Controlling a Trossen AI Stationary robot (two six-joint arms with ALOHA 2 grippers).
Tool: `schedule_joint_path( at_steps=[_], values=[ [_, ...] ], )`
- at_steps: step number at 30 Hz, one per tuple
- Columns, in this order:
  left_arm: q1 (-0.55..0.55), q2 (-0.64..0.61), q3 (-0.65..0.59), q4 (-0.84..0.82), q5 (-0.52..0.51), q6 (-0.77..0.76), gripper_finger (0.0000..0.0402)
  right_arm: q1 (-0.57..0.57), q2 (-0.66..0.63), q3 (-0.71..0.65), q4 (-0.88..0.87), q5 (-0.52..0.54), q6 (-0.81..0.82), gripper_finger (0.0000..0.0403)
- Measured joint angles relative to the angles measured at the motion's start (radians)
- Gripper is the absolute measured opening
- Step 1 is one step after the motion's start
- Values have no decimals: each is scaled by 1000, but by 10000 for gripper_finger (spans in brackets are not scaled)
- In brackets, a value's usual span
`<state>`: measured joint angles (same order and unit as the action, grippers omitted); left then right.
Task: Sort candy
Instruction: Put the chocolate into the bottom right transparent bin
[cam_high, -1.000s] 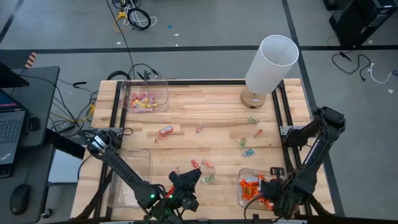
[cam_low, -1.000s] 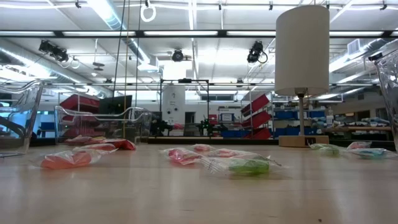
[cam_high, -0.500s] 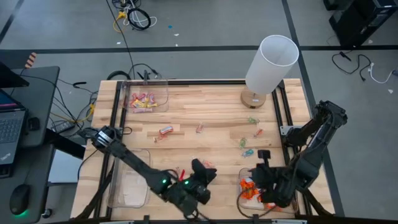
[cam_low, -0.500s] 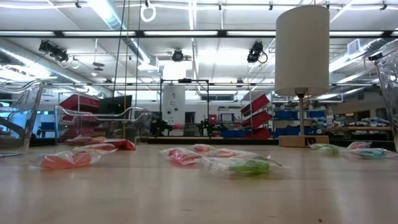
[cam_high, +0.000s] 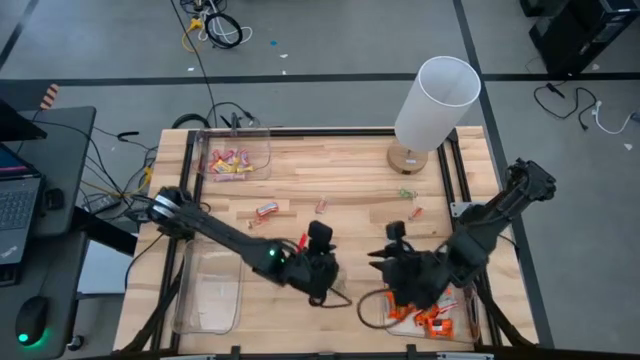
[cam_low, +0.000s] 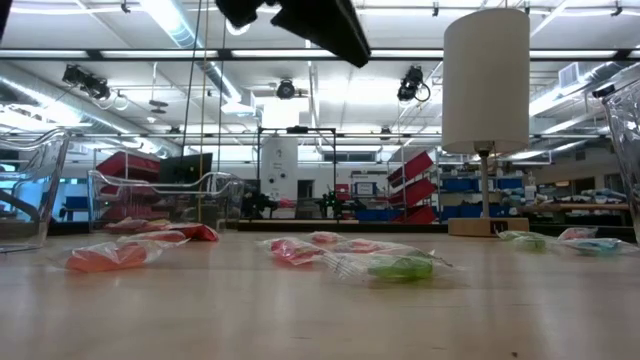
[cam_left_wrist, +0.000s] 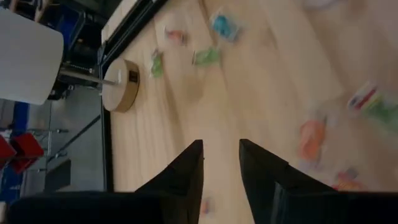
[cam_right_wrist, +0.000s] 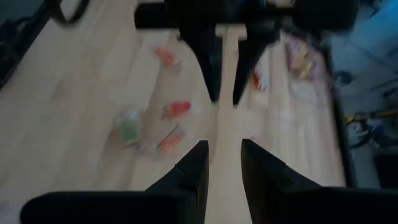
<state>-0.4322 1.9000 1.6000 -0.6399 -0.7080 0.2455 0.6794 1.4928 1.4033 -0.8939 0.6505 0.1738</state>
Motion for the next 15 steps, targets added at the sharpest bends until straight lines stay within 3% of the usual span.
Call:
schedule_joint_path(
  at_steps=[6,15],
  values=[
    [79,-153,-141,61,172,44,70,-109,-16,0,124,-77,-212,79],
    [148,-467,-510,434,381,183,49,-353,-28,0,295,-276,-398,77]
  ],
)
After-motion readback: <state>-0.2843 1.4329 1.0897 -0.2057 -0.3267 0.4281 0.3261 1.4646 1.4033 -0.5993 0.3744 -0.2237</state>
